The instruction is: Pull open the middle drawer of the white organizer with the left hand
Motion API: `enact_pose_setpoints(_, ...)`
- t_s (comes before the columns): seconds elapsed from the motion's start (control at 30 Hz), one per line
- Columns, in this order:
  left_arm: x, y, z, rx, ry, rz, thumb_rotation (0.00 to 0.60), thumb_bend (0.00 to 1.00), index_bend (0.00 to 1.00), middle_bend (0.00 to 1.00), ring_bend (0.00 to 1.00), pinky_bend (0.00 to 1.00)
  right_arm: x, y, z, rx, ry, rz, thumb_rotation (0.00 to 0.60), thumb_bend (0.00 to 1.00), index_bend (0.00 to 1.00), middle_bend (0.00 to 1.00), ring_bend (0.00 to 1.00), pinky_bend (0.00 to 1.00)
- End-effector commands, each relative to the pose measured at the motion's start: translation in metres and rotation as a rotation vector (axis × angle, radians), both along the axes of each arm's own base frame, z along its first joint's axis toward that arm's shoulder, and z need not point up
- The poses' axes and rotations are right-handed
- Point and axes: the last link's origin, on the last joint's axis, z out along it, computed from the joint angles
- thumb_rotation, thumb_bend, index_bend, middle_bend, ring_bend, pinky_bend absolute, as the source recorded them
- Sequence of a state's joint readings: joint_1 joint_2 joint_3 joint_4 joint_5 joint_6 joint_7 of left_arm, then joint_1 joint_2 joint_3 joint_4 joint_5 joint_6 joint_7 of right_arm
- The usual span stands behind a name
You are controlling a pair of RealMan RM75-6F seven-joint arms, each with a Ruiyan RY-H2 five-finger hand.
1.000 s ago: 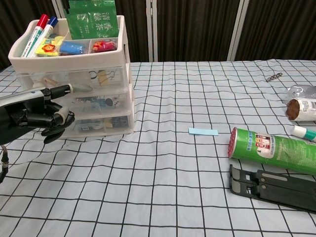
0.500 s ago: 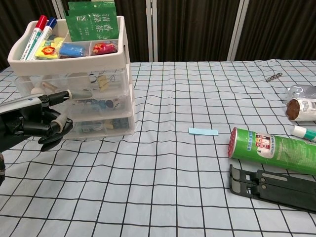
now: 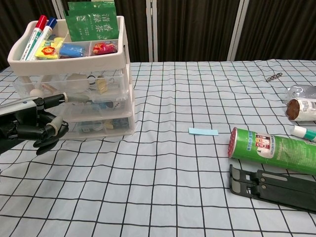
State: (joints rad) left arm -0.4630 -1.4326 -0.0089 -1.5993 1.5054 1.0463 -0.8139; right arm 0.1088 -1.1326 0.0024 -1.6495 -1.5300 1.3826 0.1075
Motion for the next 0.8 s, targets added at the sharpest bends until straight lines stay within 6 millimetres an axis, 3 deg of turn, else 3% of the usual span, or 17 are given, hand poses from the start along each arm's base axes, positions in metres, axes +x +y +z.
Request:
enact_pose_setpoints(0.03, 0.0, -0.001, 0.001, 0.008, -0.004, -0.003, 0.6, 0.78, 0.1, 0.8, 0.83, 0.76, 0.0, 0.0, 0.0, 0.001, -0.001, -0.003, 0.6, 0.11, 0.04, 0.0, 0.0, 0.0)
enact_pose_setpoints(0.33, -0.007, -0.008, 0.003, 0.014, -0.012, 0.011, 0.6, 0.78, 0.09, 0.8, 0.83, 0.76, 0.0, 0.0, 0.0, 0.0, -0.004, -0.002, 0.6, 0.11, 0.04, 0.0, 0.0, 0.0)
enact_pose_setpoints(0.6, -0.021, -0.032, 0.008, 0.08, -0.003, -0.001, 0.6, 0.78, 0.16, 0.8, 0.83, 0.76, 0.0, 0.001, -0.001, 0.007, -0.001, 0.001, 0.6, 0.11, 0.04, 0.0, 0.0, 0.0)
enact_pose_setpoints(0.8, -0.033, -0.058, 0.021, 0.307, 0.279, -0.079, 0.6, 0.82, 0.22, 0.81, 0.83, 0.76, 0.0, 0.001, -0.002, 0.008, 0.002, 0.0, 0.6, 0.11, 0.04, 0.0, 0.0, 0.0)
